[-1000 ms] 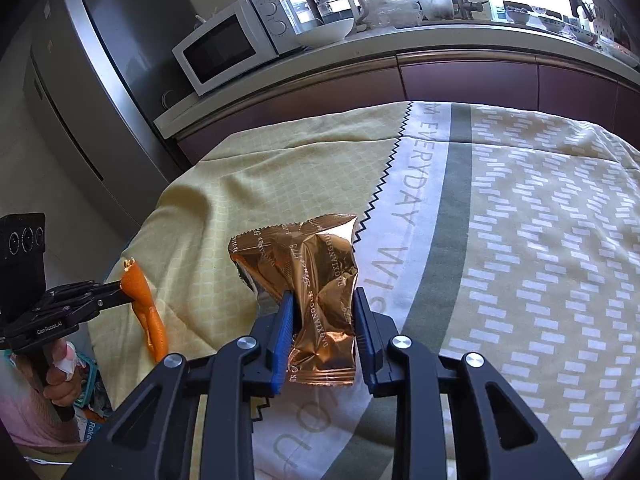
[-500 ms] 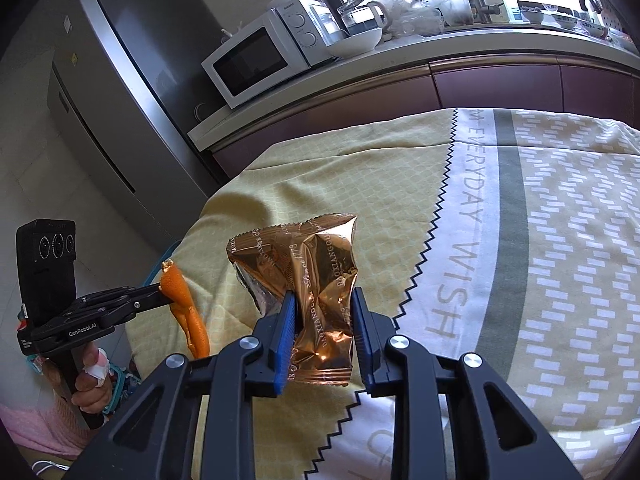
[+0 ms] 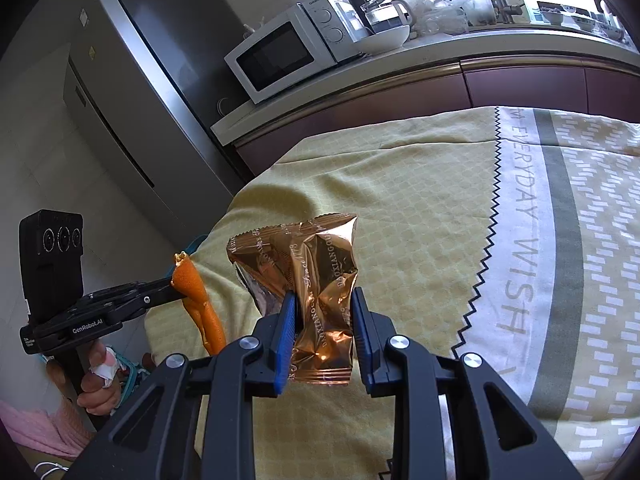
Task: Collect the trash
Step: 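Carry the orange peel with the left tool while the right tool carries the gold bag to the bin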
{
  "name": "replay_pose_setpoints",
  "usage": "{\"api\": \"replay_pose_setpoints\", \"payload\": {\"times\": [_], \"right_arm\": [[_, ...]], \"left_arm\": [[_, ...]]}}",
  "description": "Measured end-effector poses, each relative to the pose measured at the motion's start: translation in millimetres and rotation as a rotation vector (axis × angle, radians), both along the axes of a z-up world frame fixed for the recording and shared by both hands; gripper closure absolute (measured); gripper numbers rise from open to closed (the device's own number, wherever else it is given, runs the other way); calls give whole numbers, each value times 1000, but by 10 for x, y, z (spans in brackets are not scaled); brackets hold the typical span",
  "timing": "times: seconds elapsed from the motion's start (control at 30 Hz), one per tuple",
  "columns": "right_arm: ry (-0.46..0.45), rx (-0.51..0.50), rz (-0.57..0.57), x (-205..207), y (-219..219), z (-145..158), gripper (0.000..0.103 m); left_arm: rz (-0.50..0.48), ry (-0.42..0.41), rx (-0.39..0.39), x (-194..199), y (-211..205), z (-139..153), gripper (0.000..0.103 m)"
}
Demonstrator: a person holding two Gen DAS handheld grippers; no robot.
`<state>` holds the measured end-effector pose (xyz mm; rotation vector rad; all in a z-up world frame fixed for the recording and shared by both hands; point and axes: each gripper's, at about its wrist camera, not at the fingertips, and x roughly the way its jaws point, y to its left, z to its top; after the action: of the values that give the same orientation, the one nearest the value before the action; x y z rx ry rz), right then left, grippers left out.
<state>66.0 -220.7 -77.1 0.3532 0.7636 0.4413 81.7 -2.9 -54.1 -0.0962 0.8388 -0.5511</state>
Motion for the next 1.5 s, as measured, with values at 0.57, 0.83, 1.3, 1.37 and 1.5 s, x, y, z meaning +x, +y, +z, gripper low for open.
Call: {"api": "replay_pose_setpoints", "payload": {"times": [0.57, 0.83, 1.3, 1.37, 1.5], "right_arm": [[-4, 27, 39, 51, 234, 13, 77], [-10, 34, 53, 63, 324, 28, 77], [-19, 43, 72, 82, 421, 58, 77], [-22, 45, 73, 79, 428, 62, 77], [-22, 47, 81, 87, 451, 63, 77]], "left_arm": [[37, -18, -12, -72, 275, 94, 99], [53, -28, -15, -97, 368, 134, 99], [82, -35, -20, -132, 530, 167, 99], [87, -37, -21, -141, 552, 177, 99], [95, -38, -22, -151, 598, 189, 99]]}}
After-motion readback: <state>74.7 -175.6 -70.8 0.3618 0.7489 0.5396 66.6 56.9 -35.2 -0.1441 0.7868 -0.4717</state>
